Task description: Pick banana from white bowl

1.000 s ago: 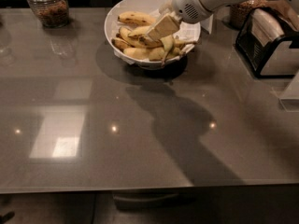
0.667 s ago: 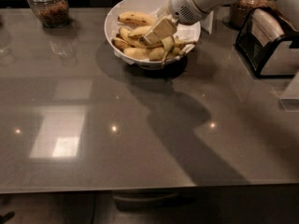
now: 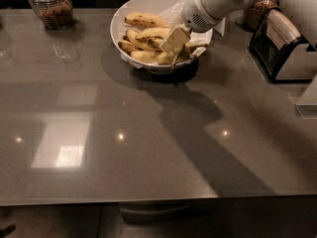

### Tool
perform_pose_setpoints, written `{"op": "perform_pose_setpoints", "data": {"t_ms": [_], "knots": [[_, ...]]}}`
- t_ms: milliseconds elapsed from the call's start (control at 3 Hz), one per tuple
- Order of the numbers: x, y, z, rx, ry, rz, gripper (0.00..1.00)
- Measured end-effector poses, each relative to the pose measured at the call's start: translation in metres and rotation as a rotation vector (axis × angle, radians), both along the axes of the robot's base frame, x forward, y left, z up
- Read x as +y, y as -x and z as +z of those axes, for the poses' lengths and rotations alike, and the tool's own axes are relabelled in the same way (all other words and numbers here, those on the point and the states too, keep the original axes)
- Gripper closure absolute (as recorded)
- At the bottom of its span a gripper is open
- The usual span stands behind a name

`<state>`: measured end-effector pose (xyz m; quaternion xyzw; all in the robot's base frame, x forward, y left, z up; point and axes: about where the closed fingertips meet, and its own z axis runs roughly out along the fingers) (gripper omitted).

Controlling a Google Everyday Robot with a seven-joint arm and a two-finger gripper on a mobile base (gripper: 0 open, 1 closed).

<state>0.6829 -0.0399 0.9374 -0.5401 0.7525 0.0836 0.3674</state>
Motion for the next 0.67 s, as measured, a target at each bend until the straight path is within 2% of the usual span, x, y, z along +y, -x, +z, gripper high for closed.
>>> {"op": "perform_pose_setpoints", "data": {"t_ms": [333,667], "knots": [[-0.0101,-0.0088,-0.0125,0.025,0.022,-0.024,0.46],[-0.0185,-0.0170,-0.0192,0.038,0.040,-0.045,0.65]]}}
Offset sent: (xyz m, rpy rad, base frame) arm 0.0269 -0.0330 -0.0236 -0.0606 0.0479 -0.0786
